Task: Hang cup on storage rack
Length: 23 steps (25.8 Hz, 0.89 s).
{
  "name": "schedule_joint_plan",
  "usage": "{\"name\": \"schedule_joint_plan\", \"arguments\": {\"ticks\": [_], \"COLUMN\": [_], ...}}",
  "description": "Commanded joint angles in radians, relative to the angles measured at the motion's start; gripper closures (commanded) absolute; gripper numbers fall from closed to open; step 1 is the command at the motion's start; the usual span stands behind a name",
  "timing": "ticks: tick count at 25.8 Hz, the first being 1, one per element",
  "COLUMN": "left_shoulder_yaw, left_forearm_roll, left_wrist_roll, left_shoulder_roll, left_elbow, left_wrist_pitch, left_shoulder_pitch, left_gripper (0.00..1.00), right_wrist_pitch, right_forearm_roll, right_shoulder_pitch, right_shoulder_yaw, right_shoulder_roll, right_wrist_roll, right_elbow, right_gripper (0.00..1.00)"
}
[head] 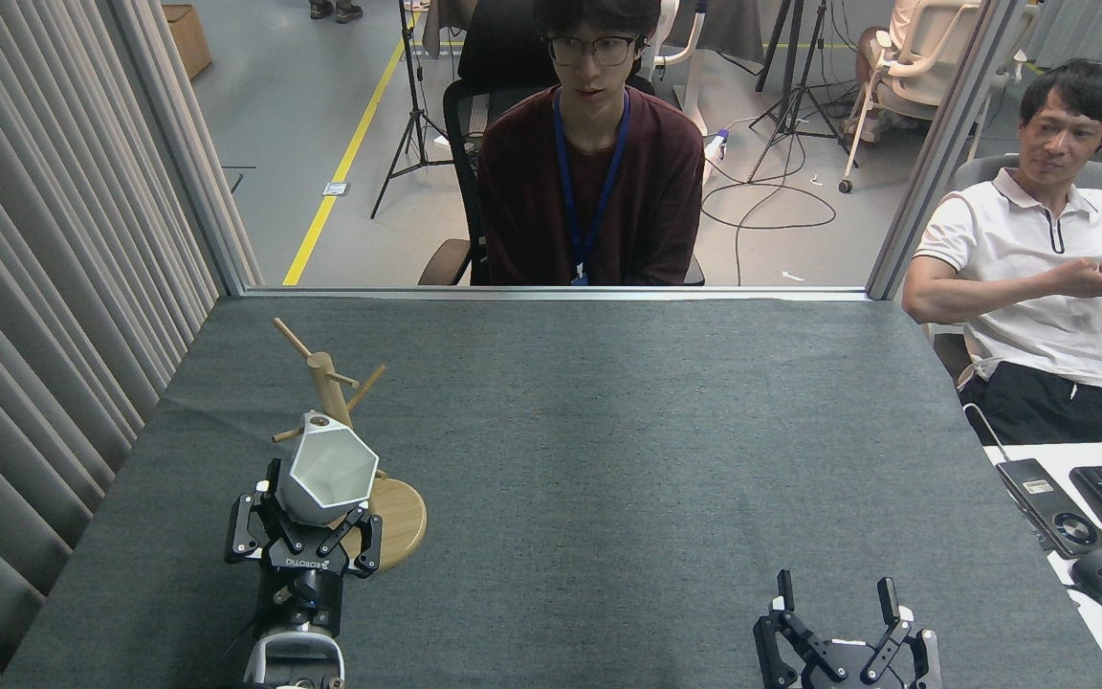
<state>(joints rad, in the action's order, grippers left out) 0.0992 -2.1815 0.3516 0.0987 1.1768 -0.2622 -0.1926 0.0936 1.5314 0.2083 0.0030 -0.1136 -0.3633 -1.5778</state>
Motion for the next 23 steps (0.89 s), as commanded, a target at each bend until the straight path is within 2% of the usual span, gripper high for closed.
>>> {"name": "schedule_joint_plan", "arguments": {"ticks": [1, 8, 13, 15, 17, 21, 23], "left_shoulder_yaw": [-0.003, -0.004, -0.004, -0.004, -0.004, -0.003, 0.002], "left_forearm_roll": [0.002, 0.003, 0.009, 0.023, 0.094, 0.381, 0.522], "left_wrist_roll": [0.009, 0.01, 0.01, 0.01, 0.009, -0.013, -0.059], "left_shoulder_roll": [0.001, 0.003, -0.002, -0.004, -0.011, -0.037, -0.054], "left_elbow": [-0.003, 0.014, 0.07, 0.123, 0.204, 0.363, 0.403], "left_wrist_pitch": [0.004, 0.004, 0.023, 0.066, 0.156, 0.368, 0.434], "left_shoulder_pitch": [0.005, 0.056, 0.134, 0.176, 0.226, 0.328, 0.375], "left_gripper": [0.0, 0.0, 0.0, 0.0, 0.0, 0.0, 0.0], "right_wrist_pitch": [0.0, 0.0, 0.0, -0.002, -0.012, -0.041, -0.052], "right_forearm_roll": [-0.001, -0.002, -0.002, -0.002, -0.002, -0.001, -0.001], "right_shoulder_pitch": [-0.001, -0.001, -0.003, 0.0, 0.014, 0.057, 0.082], "right_shoulder_yaw": [0.0, 0.0, 0.0, 0.0, 0.0, -0.014, -0.015], "right_shoulder_roll": [0.0, 0.0, -0.001, -0.001, -0.005, -0.031, -0.034], "right_wrist_roll": [0.0, -0.002, -0.002, -0.002, -0.002, 0.0, -0.002], "right_elbow": [0.001, 0.002, 0.002, 0.001, -0.007, -0.028, -0.037], "right_gripper": [0.02, 0.02, 0.02, 0.02, 0.02, 0.02, 0.02]}}
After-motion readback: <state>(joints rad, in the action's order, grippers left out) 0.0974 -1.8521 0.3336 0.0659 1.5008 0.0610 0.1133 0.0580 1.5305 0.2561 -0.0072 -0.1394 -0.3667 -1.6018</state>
